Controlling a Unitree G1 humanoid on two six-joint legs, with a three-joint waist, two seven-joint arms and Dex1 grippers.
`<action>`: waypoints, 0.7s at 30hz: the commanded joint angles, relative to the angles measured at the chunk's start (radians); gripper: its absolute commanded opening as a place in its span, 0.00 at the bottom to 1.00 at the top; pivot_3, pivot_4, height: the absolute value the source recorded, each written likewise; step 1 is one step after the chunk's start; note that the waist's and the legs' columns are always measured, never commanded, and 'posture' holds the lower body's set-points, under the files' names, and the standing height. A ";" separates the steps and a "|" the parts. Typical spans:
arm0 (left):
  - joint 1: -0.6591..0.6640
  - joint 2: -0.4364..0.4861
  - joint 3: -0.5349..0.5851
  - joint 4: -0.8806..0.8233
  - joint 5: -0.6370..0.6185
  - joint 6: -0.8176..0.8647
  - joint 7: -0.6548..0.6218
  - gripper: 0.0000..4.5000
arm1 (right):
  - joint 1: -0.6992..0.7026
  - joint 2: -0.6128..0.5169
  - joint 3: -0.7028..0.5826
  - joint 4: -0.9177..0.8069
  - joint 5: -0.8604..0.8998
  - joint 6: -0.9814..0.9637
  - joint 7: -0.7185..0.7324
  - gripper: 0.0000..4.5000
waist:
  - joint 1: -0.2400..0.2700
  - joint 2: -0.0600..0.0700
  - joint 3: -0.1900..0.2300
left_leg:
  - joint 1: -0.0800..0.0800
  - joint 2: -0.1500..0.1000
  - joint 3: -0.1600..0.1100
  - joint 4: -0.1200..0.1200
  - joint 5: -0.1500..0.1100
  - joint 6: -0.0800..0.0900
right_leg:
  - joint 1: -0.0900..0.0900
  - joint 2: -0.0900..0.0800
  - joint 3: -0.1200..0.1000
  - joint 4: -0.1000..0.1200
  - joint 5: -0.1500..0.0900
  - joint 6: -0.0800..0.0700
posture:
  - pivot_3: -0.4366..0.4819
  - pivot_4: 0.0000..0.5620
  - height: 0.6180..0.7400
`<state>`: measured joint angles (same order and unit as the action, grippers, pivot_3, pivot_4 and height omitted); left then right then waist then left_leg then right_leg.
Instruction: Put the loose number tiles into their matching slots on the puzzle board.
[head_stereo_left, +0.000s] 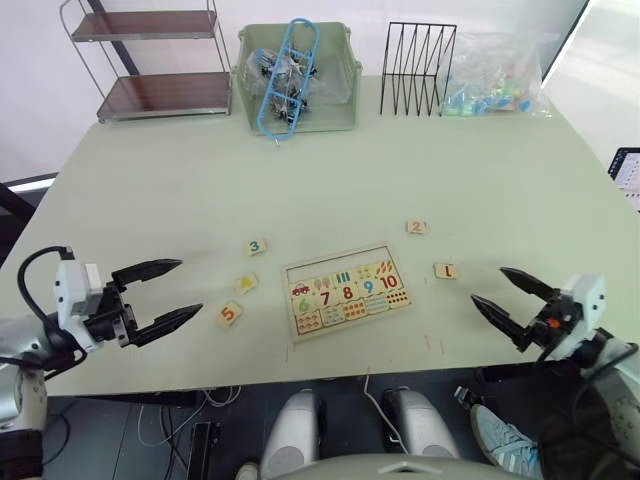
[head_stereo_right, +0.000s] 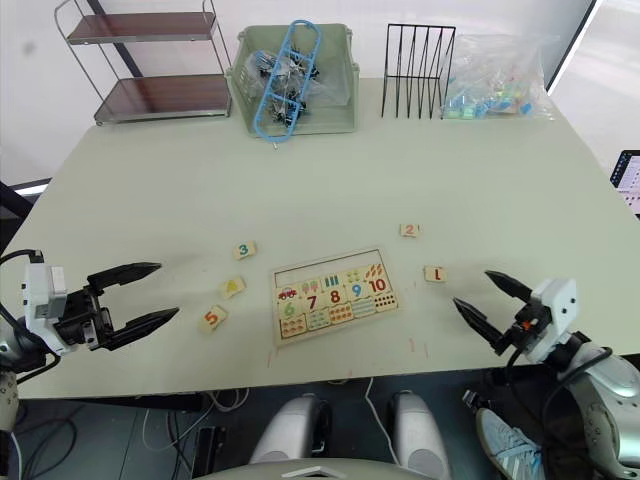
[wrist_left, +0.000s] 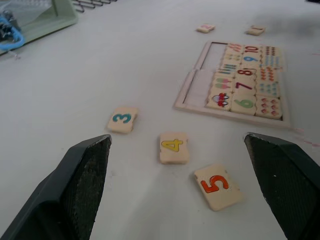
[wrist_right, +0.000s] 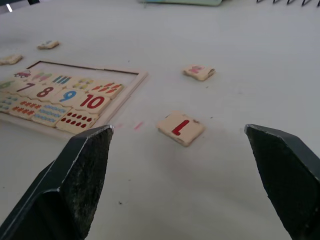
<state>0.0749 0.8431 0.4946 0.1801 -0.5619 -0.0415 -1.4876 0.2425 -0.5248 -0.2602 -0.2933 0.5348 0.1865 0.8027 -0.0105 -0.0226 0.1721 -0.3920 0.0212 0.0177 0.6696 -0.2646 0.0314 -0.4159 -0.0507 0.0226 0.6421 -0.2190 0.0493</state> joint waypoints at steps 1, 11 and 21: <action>-0.016 0.027 -0.011 0.034 -0.027 -0.018 -0.089 1.00 | -0.006 0.018 0.012 -0.077 -0.030 0.039 -0.097 0.99 | 0.000 0.000 0.000 | 0.000 0.000 0.000 0.000 0.000 0.000 | 0.000 0.000 0.000 0.000 0.000 0.000 | 0.48 0.27 1.00; 0.059 0.103 -0.095 0.077 -0.129 -0.087 -0.127 1.00 | -0.041 0.151 0.157 -0.232 -0.199 0.206 -0.430 0.99 | -0.001 0.000 0.000 | -0.001 0.001 -0.002 0.000 0.000 0.000 | -0.002 0.000 0.000 0.000 0.000 0.000 | 0.48 0.27 1.00; 0.097 0.138 -0.125 0.109 -0.204 -0.139 -0.127 1.00 | -0.096 0.316 0.236 -0.242 -0.332 0.316 -0.685 0.99 | -0.002 -0.001 -0.001 | -0.002 0.001 -0.003 0.000 0.000 0.000 | -0.002 0.000 0.000 0.000 0.000 -0.001 | 0.48 0.27 1.00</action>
<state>0.1657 0.9564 0.3718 0.2888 -0.7362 -0.1573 -1.5809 0.1601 -0.2166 -0.0275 -0.5070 0.2314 0.4984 0.1617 -0.0124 -0.0235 0.1716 -0.3939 0.0219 0.0147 0.6696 -0.2646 0.0314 -0.4183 -0.0504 0.0221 0.6424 -0.2193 0.0487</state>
